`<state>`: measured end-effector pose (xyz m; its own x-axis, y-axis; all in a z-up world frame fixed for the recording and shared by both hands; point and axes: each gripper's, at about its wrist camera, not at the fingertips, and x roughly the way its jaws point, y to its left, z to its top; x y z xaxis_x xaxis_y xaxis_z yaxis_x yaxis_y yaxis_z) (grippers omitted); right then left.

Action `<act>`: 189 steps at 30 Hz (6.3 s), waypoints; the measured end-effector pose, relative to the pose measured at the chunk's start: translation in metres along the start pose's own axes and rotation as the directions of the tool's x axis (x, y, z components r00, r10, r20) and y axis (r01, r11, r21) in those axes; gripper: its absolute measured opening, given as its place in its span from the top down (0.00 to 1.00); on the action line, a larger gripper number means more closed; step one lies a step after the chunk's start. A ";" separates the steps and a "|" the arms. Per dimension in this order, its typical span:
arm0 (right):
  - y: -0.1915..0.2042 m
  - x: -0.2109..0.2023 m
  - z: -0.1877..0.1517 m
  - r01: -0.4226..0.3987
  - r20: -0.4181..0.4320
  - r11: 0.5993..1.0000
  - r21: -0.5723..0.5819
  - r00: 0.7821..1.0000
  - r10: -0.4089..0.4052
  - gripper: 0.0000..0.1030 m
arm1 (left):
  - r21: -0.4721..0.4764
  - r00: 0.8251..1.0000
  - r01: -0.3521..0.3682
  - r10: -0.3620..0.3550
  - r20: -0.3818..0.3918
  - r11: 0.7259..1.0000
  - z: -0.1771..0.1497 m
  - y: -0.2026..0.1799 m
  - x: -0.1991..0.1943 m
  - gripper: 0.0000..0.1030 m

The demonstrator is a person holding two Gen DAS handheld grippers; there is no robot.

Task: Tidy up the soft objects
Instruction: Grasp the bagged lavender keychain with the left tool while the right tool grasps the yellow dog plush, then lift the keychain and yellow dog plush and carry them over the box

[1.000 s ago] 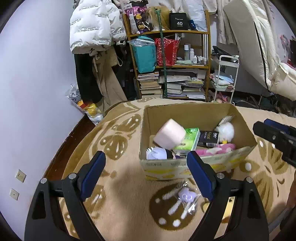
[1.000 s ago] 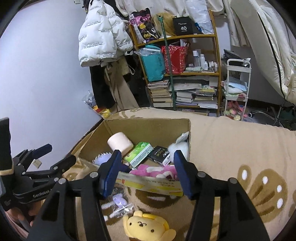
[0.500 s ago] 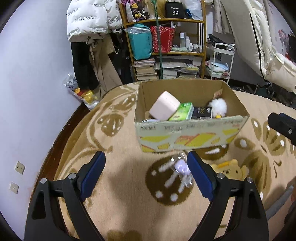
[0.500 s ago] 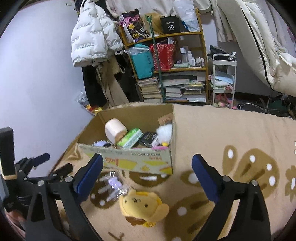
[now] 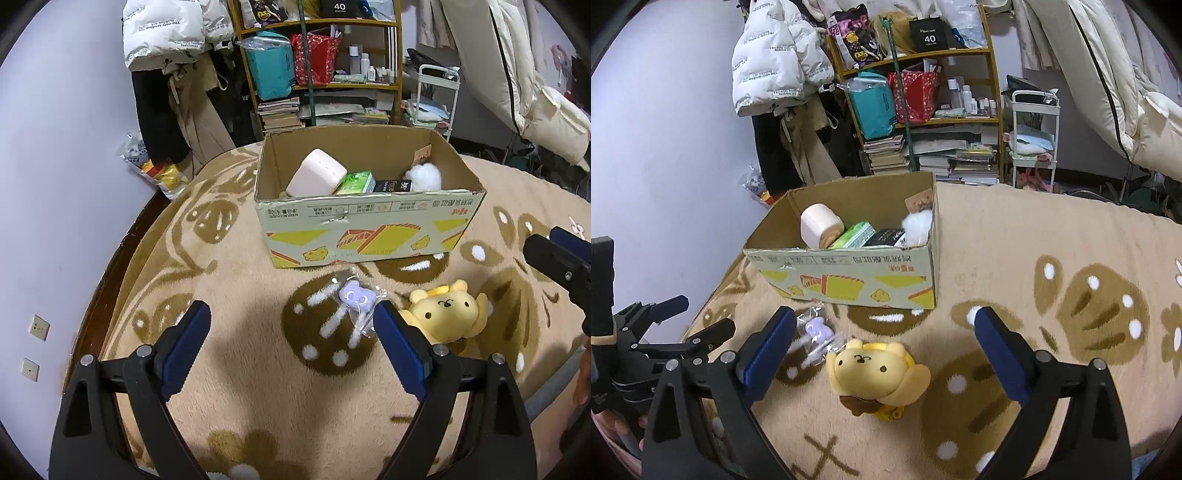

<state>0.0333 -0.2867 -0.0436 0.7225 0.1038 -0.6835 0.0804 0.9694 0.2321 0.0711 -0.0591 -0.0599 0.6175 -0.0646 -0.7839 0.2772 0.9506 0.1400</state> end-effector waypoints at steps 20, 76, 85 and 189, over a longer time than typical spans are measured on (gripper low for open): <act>0.001 0.032 -0.010 0.029 -0.100 1.000 -0.010 0.995 -0.030 0.02 | -0.050 0.999 0.020 -0.022 -0.042 0.999 0.006 0.011 0.033 0.14; 0.032 0.137 -0.051 0.029 -0.385 0.993 -0.111 0.920 -0.070 0.02 | -0.138 0.922 0.195 -0.229 -0.311 0.971 0.027 -0.039 0.164 0.14; 0.034 0.149 -0.055 0.017 -0.410 0.996 -0.090 0.911 -0.053 0.02 | -0.121 0.932 0.138 -0.170 -0.321 0.983 0.033 -0.049 0.187 0.12; 0.025 0.005 0.031 -0.009 0.199 1.000 -0.022 0.980 0.013 0.27 | -0.041 0.979 0.091 -0.082 0.185 0.995 0.047 -0.008 -0.021 0.89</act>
<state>0.0604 -0.2691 -0.0197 0.8454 0.0703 -0.5294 0.0587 0.9731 0.2229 0.0901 -0.0798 -0.0165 0.7182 -0.1976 -0.6671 0.3020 0.9523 0.0431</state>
